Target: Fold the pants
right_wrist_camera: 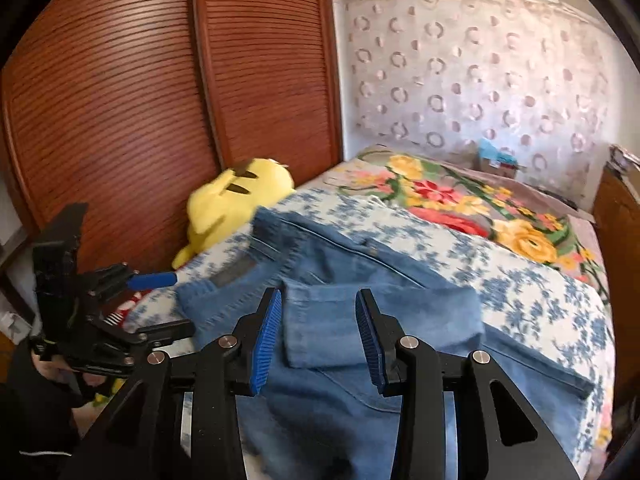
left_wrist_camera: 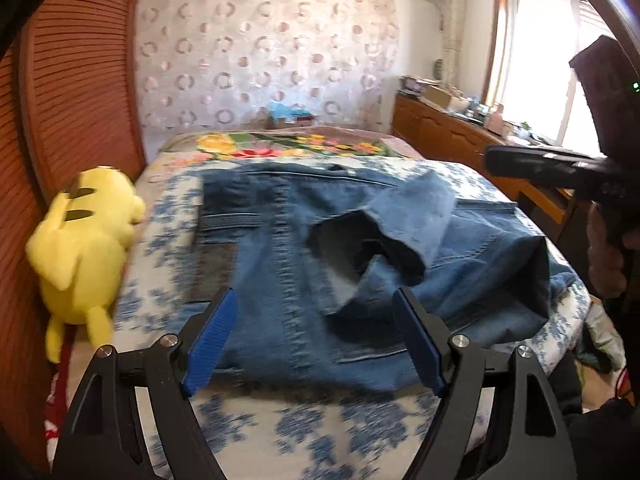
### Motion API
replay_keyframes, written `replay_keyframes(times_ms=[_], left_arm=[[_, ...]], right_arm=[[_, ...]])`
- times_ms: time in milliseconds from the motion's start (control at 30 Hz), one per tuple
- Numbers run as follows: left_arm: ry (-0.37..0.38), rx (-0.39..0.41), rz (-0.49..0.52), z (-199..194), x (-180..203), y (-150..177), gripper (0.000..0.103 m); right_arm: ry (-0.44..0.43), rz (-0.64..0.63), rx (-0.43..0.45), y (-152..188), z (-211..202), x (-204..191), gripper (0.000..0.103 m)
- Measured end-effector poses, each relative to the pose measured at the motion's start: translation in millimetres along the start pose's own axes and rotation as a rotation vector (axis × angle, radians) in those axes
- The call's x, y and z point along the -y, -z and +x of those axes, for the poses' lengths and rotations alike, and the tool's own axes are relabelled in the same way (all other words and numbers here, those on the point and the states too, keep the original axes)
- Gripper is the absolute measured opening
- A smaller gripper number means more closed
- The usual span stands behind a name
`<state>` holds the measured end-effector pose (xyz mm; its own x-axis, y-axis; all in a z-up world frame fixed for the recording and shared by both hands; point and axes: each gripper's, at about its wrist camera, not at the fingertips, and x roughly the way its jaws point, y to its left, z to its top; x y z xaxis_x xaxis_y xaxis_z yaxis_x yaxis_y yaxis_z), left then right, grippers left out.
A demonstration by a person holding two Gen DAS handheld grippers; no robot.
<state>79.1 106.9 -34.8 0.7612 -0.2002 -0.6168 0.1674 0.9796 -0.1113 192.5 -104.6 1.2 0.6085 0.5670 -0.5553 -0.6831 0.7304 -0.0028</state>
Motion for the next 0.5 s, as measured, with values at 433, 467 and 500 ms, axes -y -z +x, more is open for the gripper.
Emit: replay_keyframes(times_ms=[433,467,500], left_arm=[[0.09,-0.095,0.048,47.6,24.8,4.3,0.027],[0.092,-0.095,0.048,46.7,24.8,6.6,0.027],[0.09,-0.095,0.048,45.8,24.3,8.0,0.026]], right_arm=[[-0.043,-0.083,-0.173,6.6,48.3,-22.1,0.049],[-0.052,-0.089,-0.179,7.5,49.8,-28.3,0.049],[-0.057,-0.092,-0.182,8.0,51.0,-32.5,0.05]])
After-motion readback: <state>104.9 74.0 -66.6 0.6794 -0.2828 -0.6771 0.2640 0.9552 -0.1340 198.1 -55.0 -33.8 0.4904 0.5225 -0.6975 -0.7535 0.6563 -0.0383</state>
